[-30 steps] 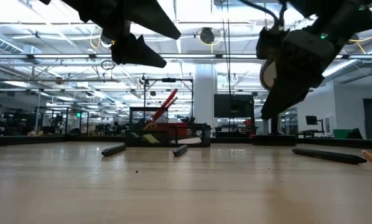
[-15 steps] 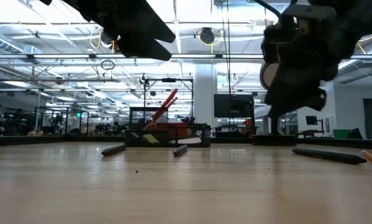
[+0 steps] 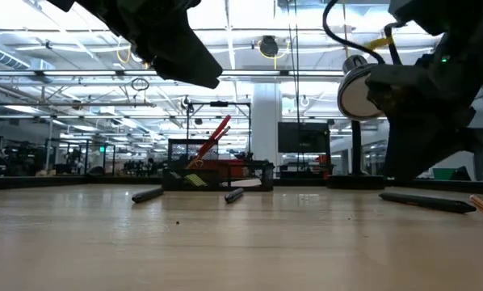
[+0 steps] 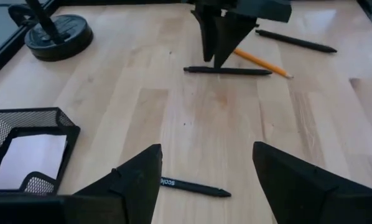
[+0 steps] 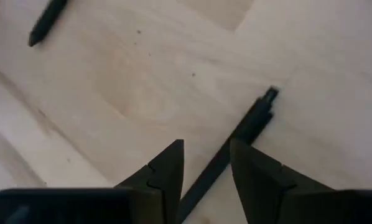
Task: Pick and place office supplies into organizer
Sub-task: Put the black pen into the black desk organizer
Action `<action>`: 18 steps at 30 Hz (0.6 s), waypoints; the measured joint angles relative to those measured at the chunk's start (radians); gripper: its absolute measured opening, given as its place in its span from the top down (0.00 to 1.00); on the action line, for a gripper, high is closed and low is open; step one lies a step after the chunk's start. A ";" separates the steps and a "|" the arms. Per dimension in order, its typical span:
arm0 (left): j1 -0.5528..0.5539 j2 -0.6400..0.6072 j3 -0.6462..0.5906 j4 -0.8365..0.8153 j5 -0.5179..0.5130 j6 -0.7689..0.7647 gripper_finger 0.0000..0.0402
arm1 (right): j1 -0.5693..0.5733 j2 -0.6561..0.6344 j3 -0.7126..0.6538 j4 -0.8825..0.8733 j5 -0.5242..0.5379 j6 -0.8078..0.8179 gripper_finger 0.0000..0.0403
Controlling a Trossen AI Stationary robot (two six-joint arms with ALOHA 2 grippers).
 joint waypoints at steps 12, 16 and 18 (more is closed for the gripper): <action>-0.013 0.000 0.000 -0.006 0.001 0.054 0.37 | 0.043 0.001 0.002 -0.036 -0.112 0.188 0.73; -0.013 0.000 0.000 -0.006 0.000 0.062 0.37 | 0.018 0.001 0.002 -0.051 -0.107 0.175 0.73; -0.013 0.000 0.000 -0.006 0.001 0.065 0.37 | 0.005 0.001 0.002 -0.051 -0.104 0.158 0.73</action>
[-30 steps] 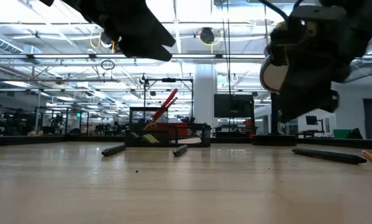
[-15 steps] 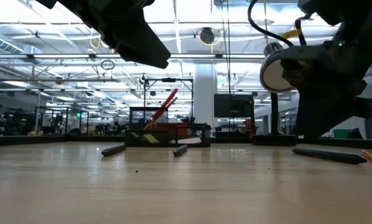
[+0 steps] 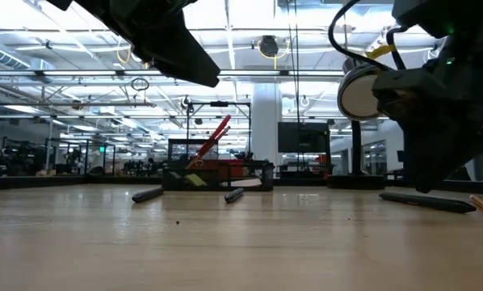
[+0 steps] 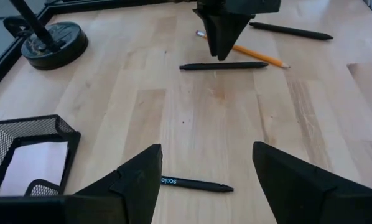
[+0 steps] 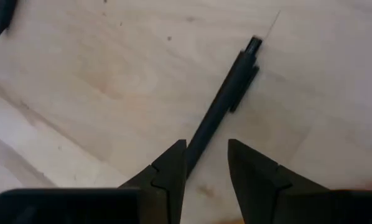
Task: Pick and place office supplies into organizer
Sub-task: Put the black pen into the black desk organizer
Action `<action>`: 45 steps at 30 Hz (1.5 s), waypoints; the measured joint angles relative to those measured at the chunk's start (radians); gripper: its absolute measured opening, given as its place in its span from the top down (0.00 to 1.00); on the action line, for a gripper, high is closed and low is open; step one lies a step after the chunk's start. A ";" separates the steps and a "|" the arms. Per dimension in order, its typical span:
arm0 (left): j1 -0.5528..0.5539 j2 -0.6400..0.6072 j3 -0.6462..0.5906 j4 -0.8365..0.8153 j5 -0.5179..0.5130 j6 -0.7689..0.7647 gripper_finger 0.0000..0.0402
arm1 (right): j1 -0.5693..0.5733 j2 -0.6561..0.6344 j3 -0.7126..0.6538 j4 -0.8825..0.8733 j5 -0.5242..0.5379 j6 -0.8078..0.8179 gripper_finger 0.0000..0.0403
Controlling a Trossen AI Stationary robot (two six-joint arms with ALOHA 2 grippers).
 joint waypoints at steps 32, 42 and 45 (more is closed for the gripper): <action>-0.002 0.000 0.000 -0.023 0.000 0.014 0.37 | -0.029 0.401 0.539 -0.551 0.075 -0.085 0.73; -0.001 0.000 0.000 -0.022 -0.001 0.018 0.37 | 0.035 0.402 0.531 -0.570 0.241 0.105 0.73; -0.001 0.000 0.000 -0.016 -0.001 0.022 0.37 | 0.055 0.405 0.529 -0.576 0.232 0.138 0.73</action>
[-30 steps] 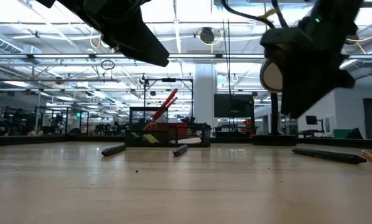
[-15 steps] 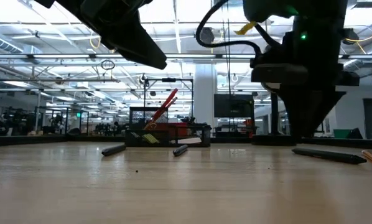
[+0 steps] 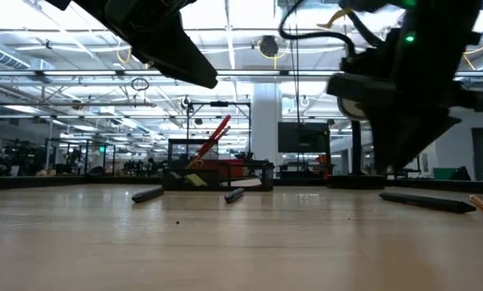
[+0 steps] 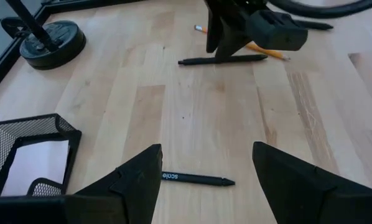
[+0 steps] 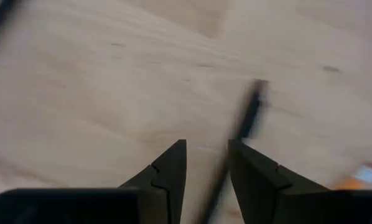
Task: Pick and place office supplies into organizer
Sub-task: Put the black pen into the black desk organizer
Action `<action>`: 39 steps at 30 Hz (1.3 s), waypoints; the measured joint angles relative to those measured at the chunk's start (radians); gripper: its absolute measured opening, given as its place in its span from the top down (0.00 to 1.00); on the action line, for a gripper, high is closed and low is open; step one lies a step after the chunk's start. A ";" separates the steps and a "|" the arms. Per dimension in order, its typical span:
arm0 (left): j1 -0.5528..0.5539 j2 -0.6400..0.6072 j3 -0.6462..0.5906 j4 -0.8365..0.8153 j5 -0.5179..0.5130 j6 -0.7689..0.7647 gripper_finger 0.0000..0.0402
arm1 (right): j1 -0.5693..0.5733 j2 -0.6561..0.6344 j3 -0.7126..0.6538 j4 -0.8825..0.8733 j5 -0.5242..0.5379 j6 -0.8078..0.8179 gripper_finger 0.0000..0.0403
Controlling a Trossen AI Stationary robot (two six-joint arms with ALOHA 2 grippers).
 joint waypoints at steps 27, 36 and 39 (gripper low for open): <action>0.000 0.000 0.000 0.016 0.001 -0.009 0.37 | 0.031 -0.006 -0.205 0.203 -0.033 0.130 0.80; 0.000 0.000 0.000 0.014 0.001 -0.011 0.37 | 0.031 -0.004 -0.206 0.211 -0.020 0.084 0.96; 0.000 0.000 0.000 0.010 0.000 -0.011 0.37 | 0.031 -0.004 -0.206 0.210 -0.011 0.071 0.96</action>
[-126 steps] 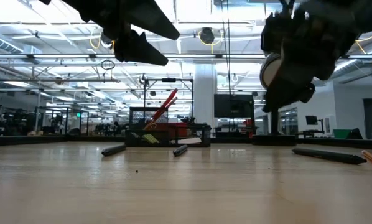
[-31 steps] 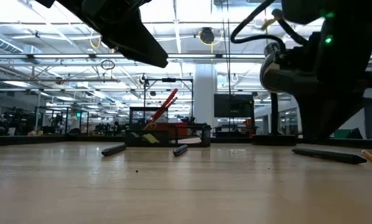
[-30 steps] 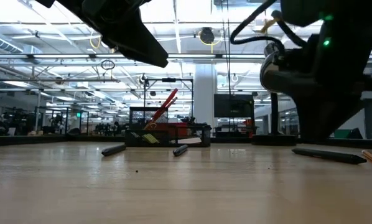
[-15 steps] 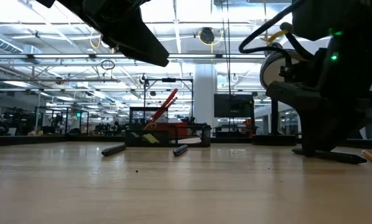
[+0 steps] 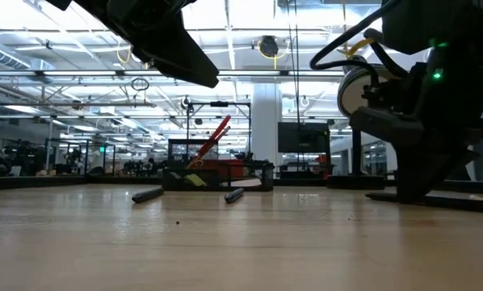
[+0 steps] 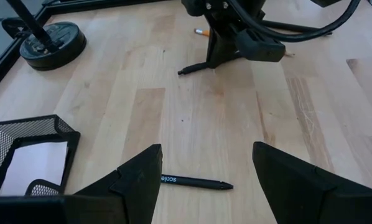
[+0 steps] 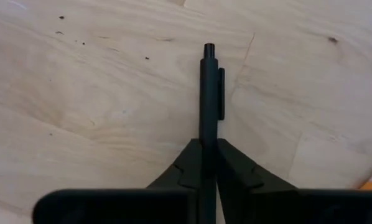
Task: Pick and place office supplies into organizer
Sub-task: Put the black pen into the black desk organizer
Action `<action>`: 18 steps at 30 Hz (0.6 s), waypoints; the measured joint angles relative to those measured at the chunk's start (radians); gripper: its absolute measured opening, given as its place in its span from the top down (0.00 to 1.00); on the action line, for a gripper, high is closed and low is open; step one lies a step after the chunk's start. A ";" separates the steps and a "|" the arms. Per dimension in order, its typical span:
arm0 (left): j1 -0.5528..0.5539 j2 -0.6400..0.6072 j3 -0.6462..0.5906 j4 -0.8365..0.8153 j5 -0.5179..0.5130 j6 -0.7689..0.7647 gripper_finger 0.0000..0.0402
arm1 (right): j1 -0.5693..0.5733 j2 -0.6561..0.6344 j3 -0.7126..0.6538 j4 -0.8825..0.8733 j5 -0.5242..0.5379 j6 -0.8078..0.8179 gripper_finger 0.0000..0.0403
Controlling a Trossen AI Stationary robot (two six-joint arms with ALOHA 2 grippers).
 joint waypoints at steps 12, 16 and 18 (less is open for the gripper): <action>0.001 0.000 0.000 0.119 -0.004 0.001 0.37 | -0.001 0.001 -0.001 0.015 0.060 -0.128 0.95; 0.001 0.000 0.000 0.150 -0.001 -0.002 0.37 | 0.003 -0.008 -0.006 0.059 0.106 -0.212 0.95; 0.001 0.000 0.000 0.160 -0.002 0.001 0.37 | 0.003 -0.018 -0.006 0.094 0.145 -0.258 0.95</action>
